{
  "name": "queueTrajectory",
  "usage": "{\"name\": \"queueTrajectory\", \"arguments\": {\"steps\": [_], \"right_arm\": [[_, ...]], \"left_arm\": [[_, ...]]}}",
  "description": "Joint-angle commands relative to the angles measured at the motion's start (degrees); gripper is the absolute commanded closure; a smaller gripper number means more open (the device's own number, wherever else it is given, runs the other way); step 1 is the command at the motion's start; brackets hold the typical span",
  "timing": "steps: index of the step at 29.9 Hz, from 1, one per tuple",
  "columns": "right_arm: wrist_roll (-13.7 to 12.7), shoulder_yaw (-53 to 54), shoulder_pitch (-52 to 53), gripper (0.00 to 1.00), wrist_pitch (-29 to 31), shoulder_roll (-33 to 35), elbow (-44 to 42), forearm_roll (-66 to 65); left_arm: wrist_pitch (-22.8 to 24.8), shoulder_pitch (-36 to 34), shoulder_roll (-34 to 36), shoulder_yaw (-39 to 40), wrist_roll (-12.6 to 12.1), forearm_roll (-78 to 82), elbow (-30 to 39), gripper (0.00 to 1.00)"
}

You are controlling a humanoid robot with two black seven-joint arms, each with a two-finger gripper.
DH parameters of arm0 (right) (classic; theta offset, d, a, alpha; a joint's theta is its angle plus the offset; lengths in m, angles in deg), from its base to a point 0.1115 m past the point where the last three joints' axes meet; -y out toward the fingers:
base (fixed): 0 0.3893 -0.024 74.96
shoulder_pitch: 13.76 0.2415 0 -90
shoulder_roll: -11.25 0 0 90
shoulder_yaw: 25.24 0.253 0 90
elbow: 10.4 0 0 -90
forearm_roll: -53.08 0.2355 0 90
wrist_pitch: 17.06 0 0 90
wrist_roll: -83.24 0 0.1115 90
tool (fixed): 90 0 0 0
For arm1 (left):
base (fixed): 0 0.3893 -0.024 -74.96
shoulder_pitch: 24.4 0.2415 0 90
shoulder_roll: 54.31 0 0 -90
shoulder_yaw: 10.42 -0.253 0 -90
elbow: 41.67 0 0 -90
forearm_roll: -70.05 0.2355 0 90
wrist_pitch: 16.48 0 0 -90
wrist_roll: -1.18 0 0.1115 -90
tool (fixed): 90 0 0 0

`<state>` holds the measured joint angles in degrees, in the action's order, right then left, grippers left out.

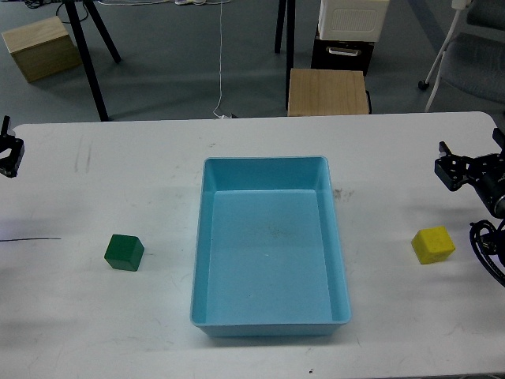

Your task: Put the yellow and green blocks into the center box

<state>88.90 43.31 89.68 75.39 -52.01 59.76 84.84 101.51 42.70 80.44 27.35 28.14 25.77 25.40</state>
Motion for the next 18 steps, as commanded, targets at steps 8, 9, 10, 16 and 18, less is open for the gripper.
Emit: {"name": "queueTrajectory", "arguments": {"steps": [8, 9, 10, 16, 18], "right_arm": [[0.1, -0.2, -0.1, 0.0, 0.1, 0.1, 0.2, -0.1], [0.1, -0.2, 0.0, 0.0, 0.1, 0.2, 0.1, -0.1], [0.1, -0.2, 0.0, 0.0, 0.1, 0.1, 0.1, -0.1], [0.1, -0.3, 0.0, 0.0, 0.1, 0.2, 0.1, -0.2], [0.1, -0.3, -0.1, 0.0, 0.1, 0.2, 0.2, -0.2]], "left_arm": [[0.0, 0.0, 0.0, 0.1, -1.8, -0.4, 0.0, 0.0], [0.0, 0.0, 0.0, 0.1, -1.8, -0.3, 0.0, 0.0], [0.0, 0.0, 0.0, 0.1, -1.8, -0.3, 0.0, 0.0], [0.0, 0.1, 0.0, 0.0, -1.6, -0.1, 0.0, 0.0], [0.0, 0.1, 0.0, -0.1, -1.8, 0.0, 0.0, 0.0]]}}
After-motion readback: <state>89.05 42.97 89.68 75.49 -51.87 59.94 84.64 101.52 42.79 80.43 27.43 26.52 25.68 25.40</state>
